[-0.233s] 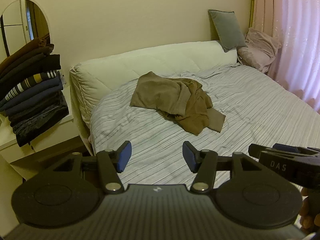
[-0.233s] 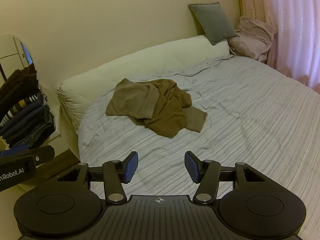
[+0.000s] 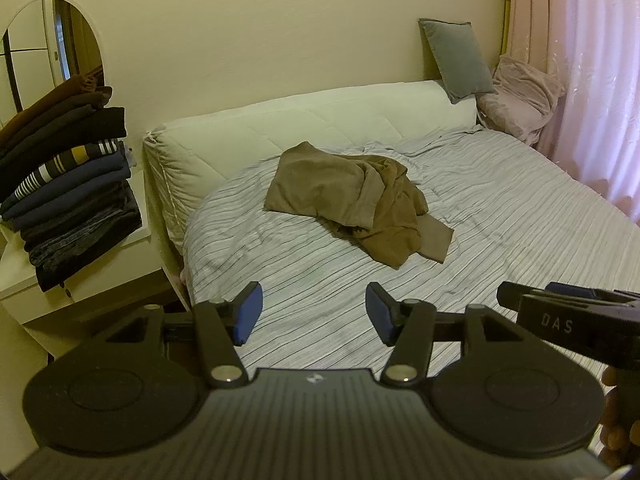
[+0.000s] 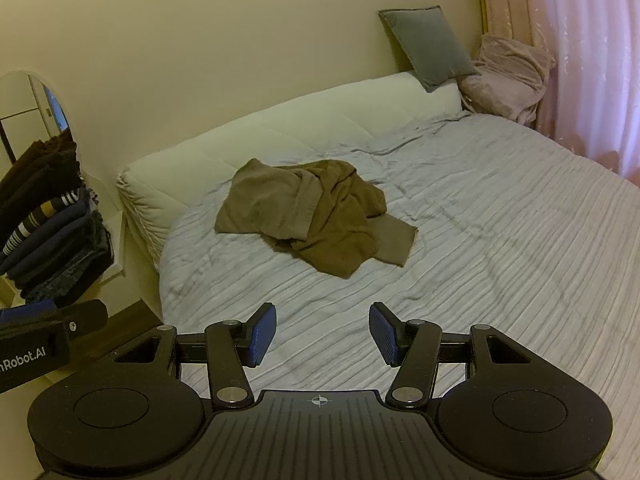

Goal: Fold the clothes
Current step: 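Move both open tools toward the olive-brown clothing pile on the bed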

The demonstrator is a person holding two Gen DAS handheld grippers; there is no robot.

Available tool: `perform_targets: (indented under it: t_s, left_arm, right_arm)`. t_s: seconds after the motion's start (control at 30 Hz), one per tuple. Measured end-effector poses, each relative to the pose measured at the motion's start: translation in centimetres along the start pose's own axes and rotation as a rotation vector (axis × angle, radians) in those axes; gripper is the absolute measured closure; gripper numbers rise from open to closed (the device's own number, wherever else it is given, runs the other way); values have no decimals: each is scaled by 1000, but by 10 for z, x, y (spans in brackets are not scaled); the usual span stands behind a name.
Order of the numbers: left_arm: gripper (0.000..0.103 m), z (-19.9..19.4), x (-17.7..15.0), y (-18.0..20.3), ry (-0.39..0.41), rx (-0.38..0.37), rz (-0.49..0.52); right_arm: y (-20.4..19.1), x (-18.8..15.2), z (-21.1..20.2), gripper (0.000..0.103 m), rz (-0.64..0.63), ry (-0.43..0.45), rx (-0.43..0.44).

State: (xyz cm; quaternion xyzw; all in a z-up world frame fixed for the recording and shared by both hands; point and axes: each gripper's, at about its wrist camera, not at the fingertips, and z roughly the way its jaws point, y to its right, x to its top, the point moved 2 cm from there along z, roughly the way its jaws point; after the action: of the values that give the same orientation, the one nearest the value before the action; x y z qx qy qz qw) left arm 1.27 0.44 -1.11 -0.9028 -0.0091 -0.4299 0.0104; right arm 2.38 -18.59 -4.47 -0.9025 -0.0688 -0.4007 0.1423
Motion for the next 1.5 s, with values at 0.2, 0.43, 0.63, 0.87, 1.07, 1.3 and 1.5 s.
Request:
perform_targets:
  t_s: [0.2,0.43,0.63,0.87,1.07,1.3,1.5]
  left_arm:
    - [50,-4,-6,-6,2,5,-6]
    - [50,-6,-8,-4,-5,15,-3]
    - [50,-7,-9,-2,-13,26,-3]
    - [50,-2,-7,-3,-20,19,-4]
    - [50,14,3,0,-31,-8,6]
    - [50,48,20,5,-52,-64,46]
    - [50,93,46,0,-79,-110,76]
  right_arm:
    - [-2,4,0,47,-9,2,-1]
    - [-5,9,-1,48,3,6,2]
    - [1,5,3,48,7,-2,13]
    - [4,4,7,48,13,-13,12]
    - [8,7,14,47,19,-16,-4]
    - [11,18,34,47,46,-20,-46]
    - [14,32,68,47,72,-46,-93]
